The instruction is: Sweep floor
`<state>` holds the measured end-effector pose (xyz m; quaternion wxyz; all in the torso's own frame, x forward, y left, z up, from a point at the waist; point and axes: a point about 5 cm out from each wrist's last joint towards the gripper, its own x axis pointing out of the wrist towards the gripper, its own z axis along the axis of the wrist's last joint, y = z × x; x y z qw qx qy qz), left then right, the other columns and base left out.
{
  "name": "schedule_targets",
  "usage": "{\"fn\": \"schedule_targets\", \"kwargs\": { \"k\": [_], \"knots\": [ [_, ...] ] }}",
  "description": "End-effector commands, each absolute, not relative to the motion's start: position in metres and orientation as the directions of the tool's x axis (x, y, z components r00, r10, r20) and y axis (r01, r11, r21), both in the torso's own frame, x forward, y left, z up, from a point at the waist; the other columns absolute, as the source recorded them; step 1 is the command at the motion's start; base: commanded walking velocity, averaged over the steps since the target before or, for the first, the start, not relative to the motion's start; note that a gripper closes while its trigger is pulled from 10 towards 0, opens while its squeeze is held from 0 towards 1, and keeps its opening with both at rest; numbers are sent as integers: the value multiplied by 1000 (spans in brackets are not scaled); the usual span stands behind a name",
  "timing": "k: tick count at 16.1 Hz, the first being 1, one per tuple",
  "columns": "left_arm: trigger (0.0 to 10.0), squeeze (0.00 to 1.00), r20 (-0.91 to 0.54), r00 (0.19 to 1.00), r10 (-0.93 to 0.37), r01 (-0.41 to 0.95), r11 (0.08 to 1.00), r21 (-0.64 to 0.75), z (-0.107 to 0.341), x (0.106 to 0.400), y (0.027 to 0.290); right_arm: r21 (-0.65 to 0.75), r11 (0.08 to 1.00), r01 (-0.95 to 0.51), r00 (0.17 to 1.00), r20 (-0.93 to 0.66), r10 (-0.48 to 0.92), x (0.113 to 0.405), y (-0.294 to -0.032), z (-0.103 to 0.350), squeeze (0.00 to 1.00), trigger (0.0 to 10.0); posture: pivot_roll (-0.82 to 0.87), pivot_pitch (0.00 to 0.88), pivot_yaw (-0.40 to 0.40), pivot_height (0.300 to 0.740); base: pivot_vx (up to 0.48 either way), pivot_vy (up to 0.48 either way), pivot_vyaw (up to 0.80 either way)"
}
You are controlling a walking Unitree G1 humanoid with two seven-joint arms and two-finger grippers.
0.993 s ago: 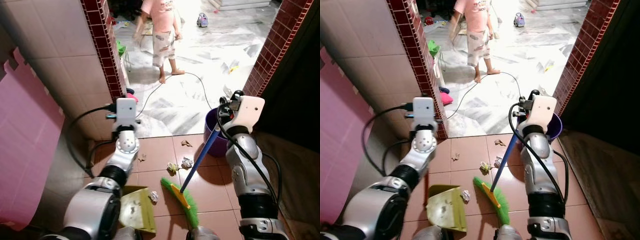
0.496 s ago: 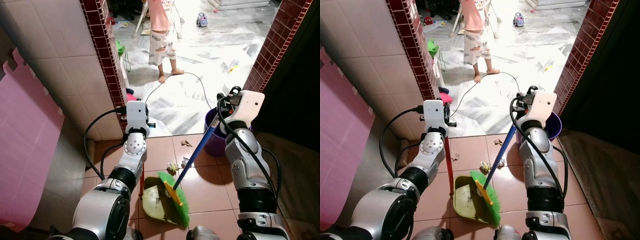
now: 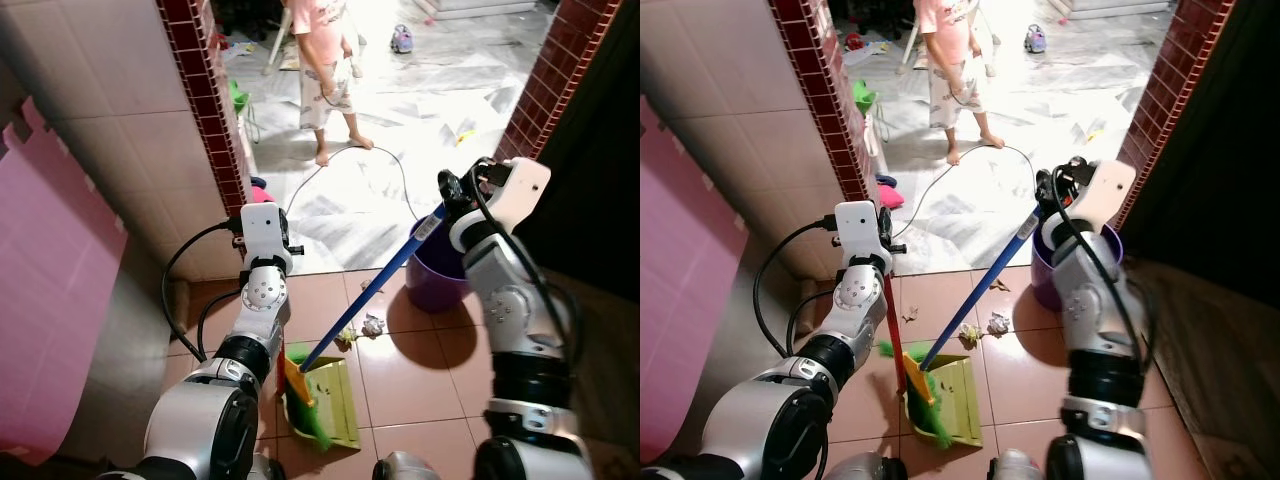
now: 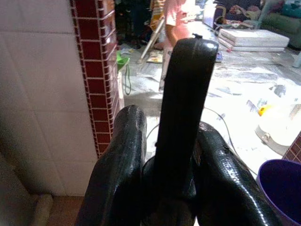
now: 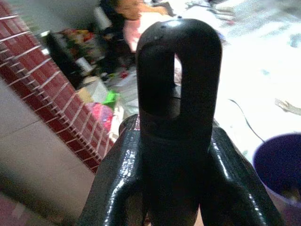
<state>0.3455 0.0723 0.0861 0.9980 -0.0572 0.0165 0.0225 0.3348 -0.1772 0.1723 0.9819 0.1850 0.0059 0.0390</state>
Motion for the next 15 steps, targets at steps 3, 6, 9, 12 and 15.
{"fn": "schedule_targets", "kwargs": {
  "k": [3,6,9,12,15],
  "knots": [
    [10000,0,-16,997,75,-76,974,-215,90,346,74,134,968,-212,976,77,203,330,-178,184,0,10000,-241,0,62,740,0,0,0],
    [10000,0,39,990,137,-123,961,-249,106,355,92,7,991,-137,983,127,135,329,-198,191,0,10000,-240,0,62,740,0,0,0],
    [10000,0,69,984,167,-145,958,-248,113,359,101,-15,992,-124,980,153,125,329,-201,195,0,10000,-241,0,65,740,0,0,0],
    [10000,0,133,964,230,-197,955,-223,126,363,122,-51,996,-73,967,241,83,329,-208,210,0,10000,-238,0,74,740,0,0,0],
    [10000,0,163,954,250,-209,950,-234,129,361,131,-20,1000,3,952,307,4,329,-223,221,0,10000,-232,0,82,740,0,0,0]
  ]
}}
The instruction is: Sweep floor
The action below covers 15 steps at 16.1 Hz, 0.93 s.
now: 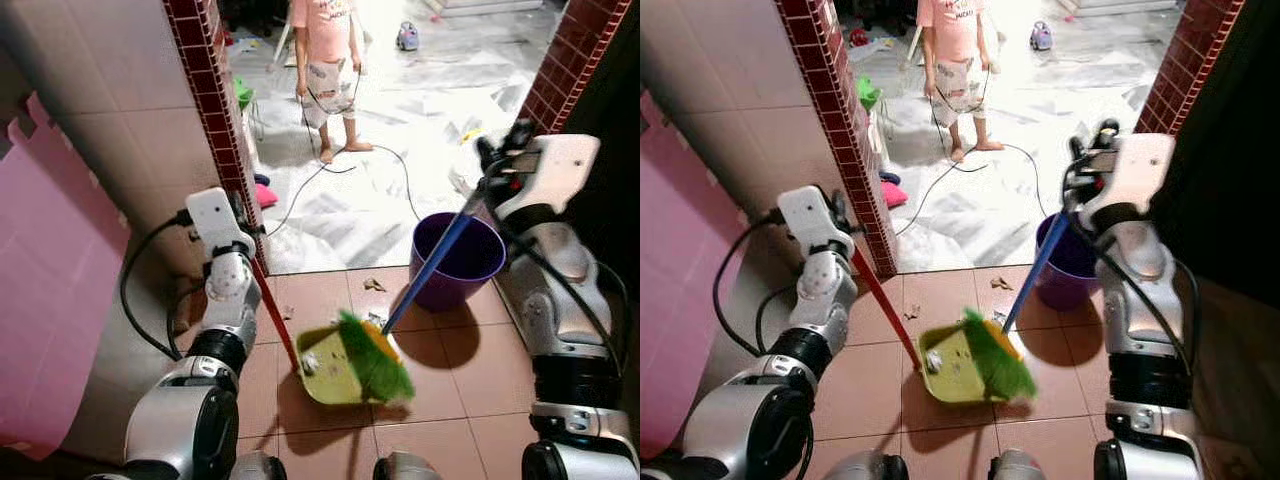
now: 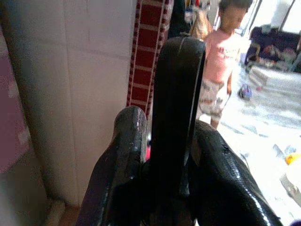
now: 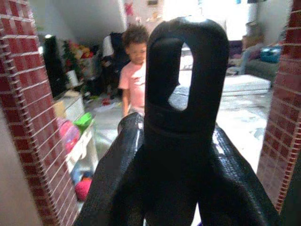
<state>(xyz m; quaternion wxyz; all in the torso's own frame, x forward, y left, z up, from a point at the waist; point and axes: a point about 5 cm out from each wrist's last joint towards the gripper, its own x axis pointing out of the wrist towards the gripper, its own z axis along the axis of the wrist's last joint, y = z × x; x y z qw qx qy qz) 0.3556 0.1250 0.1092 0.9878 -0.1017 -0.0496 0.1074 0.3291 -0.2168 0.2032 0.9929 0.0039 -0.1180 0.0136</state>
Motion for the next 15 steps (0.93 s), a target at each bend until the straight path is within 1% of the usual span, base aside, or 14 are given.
{"fn": "schedule_targets", "kwargs": {
  "k": [1,3,4,6,8,10,13,15],
  "knots": [
    [10000,0,170,951,258,-214,947,-239,131,360,135,-22,999,34,949,314,-25,330,-230,223,0,10000,-226,0,82,740,0,0,0],
    [10000,0,178,946,271,-225,944,-241,133,360,138,-49,996,79,947,315,-60,331,-239,222,0,10000,-223,0,80,740,0,0,0],
    [10000,0,192,939,286,-239,943,-233,136,360,142,-78,988,136,946,308,-106,330,-249,220,0,10000,-216,0,79,740,0,0,0],
    [10000,0,200,934,296,-250,942,-225,138,359,145,-79,986,146,949,291,-117,328,-249,213,0,10000,-206,0,76,740,0,0,0],
    [10000,0,222,925,310,-266,941,-209,140,351,152,-79,990,119,963,253,-95,323,-238,193,0,10000,-193,0,76,740,0,0,0],
    [10000,0,213,926,311,-264,939,-223,139,345,155,-88,990,113,976,198,-94,318,-231,169,0,10000,-179,0,71,740,0,0,0],
    [10000,0,209,935,287,-238,944,-228,141,341,156,-82,994,68,992,116,-59,310,-214,141,0,10000,-165,0,63,740,0,0,0],
    [10000,0,200,934,295,-244,939,-243,144,339,158,-73,997,35,995,92,-28,307,-202,133,0,10000,-161,0,63,740,0,0,0]
  ]
}}
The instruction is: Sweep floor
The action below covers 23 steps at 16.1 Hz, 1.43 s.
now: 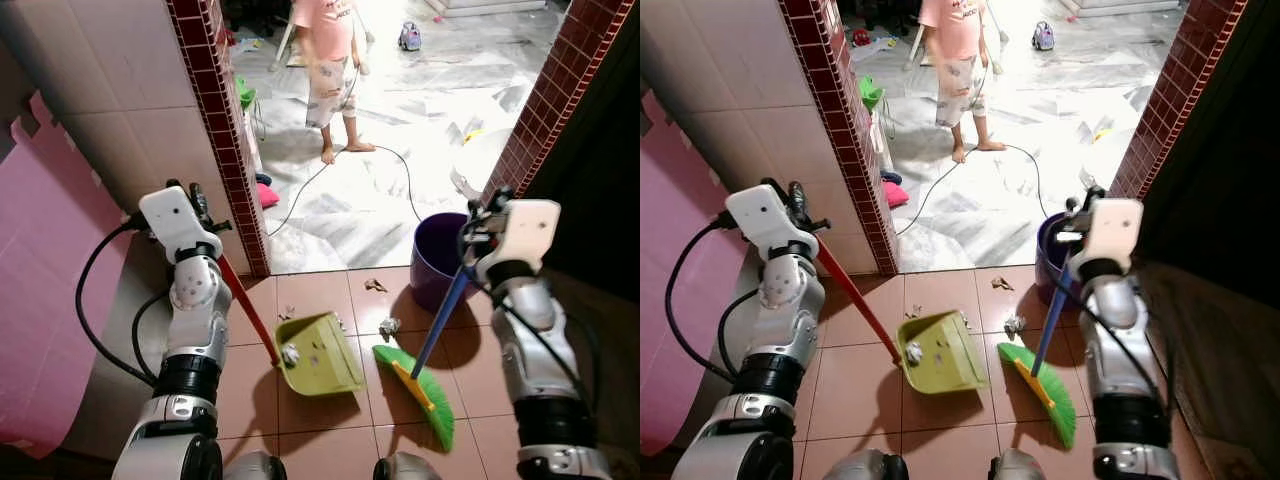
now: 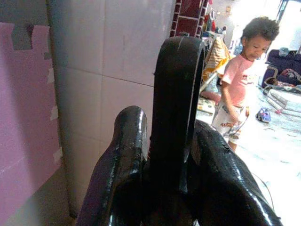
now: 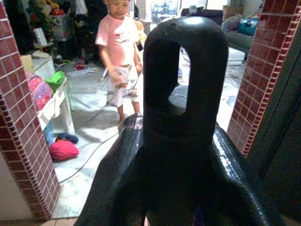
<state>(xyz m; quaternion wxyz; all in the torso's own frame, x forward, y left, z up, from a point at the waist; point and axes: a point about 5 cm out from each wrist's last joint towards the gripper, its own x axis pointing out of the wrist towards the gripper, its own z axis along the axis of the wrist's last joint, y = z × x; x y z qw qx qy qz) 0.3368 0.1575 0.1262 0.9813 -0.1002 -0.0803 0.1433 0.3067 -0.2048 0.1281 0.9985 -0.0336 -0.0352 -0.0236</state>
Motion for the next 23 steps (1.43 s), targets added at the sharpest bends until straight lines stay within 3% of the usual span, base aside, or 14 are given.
{"fn": "schedule_targets", "kwargs": {
  "k": [1,6,10,13,14,23],
  "knots": [
    [10000,0,195,939,283,-231,939,-253,147,339,157,-57,998,13,997,72,-9,305,-195,127,0,10000,-159,0,63,740,0,0,0],
    [10000,0,236,943,235,-172,951,-259,164,338,149,34,997,-76,996,42,74,306,-166,118,0,10000,-156,0,72,740,0,0,-160],
    [10000,0,306,911,278,-177,931,-318,197,341,153,4,996,-85,996,37,85,306,-166,116,0,10000,-157,0,73,740,0,0,-720],
    [10000,0,309,915,260,-143,924,-356,215,347,157,-33,993,-114,993,-12,114,299,-167,103,0,10000,-158,0,75,740,0,0,0],
    [10000,0,335,918,212,-93,936,-339,218,348,156,-46,995,-88,995,-41,86,295,-171,96,0,10000,-159,0,75,740,0,0,-800],
    [10000,0,438,854,281,-119,925,-362,261,348,163,-52,994,-93,994,-69,89,288,-171,86,0,10000,-161,0,83,740,0,0,-800]
  ]
}}
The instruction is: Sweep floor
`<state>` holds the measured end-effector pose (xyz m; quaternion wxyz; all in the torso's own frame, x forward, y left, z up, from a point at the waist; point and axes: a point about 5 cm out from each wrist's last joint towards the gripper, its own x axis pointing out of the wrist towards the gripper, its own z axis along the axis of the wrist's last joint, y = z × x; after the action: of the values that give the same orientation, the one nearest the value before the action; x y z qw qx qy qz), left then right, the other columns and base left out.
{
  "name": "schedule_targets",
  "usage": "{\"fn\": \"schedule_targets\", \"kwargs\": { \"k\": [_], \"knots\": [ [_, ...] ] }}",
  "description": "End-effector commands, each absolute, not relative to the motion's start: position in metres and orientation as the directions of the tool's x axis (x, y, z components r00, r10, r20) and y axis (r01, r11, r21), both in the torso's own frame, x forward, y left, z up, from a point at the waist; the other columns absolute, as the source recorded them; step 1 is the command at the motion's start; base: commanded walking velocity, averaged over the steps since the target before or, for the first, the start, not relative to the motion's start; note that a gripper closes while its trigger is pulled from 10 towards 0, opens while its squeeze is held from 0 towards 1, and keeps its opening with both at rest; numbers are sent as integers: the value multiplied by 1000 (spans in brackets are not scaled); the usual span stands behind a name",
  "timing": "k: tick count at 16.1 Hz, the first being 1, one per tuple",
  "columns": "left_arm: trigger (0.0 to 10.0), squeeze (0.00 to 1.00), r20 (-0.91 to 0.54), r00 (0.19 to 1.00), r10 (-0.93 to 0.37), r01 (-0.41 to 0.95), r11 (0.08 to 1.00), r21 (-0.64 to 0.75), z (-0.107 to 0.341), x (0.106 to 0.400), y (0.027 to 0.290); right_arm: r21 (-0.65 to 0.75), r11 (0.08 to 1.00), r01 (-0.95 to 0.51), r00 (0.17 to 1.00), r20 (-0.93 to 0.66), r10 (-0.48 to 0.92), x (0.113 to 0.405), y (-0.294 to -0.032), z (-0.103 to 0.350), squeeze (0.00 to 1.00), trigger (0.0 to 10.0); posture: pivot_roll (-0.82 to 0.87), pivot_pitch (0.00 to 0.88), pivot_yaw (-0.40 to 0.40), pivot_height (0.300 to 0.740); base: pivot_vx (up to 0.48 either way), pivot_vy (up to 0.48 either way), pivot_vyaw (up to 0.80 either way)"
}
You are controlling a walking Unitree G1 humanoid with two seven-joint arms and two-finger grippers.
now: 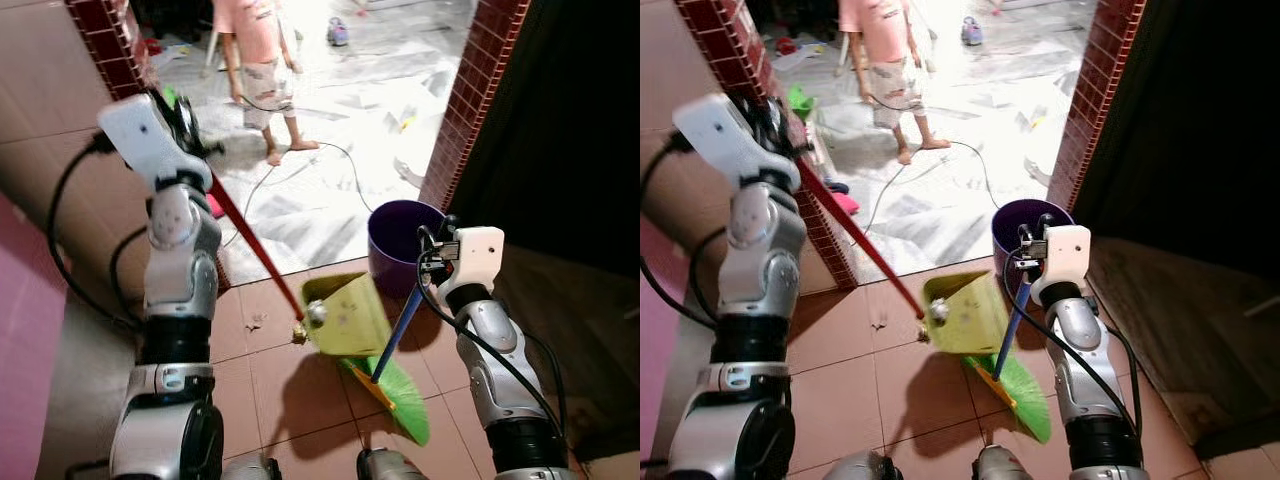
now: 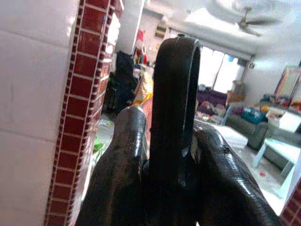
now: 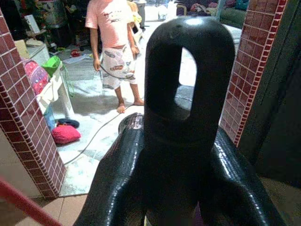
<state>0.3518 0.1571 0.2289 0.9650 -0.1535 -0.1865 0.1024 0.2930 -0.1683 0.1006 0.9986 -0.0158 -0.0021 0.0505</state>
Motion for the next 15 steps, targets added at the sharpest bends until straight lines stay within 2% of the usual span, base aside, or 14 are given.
{"fn": "schedule_targets", "kwargs": {
  "k": [1,5,10,14,15],
  "knots": [
    [10000,0,456,842,288,-115,922,-370,269,348,164,-52,994,-98,993,-71,94,288,-170,85,0,10000,-160,0,81,740,0,0,-800],
    [10000,0,487,822,295,-103,918,-382,286,349,165,-61,992,-112,991,-77,107,285,-169,83,0,10000,-167,0,85,740,0,0,0],
    [10000,0,500,814,296,-88,914,-397,293,349,163,-58,992,-110,990,-90,105,284,-169,81,0,10000,-168,0,85,740,255,0,-800],
    [10000,0,548,786,287,-42,908,-416,318,355,156,-72,985,-155,986,-80,149,284,-162,81,0,10000,-173,0,89,740,358,0,0],
    [10000,0,554,783,282,-31,908,-418,321,357,153,-74,984,-160,984,-86,154,284,-161,80,0,10000,-173,0,89,740,375,0,-800]
  ]
}}
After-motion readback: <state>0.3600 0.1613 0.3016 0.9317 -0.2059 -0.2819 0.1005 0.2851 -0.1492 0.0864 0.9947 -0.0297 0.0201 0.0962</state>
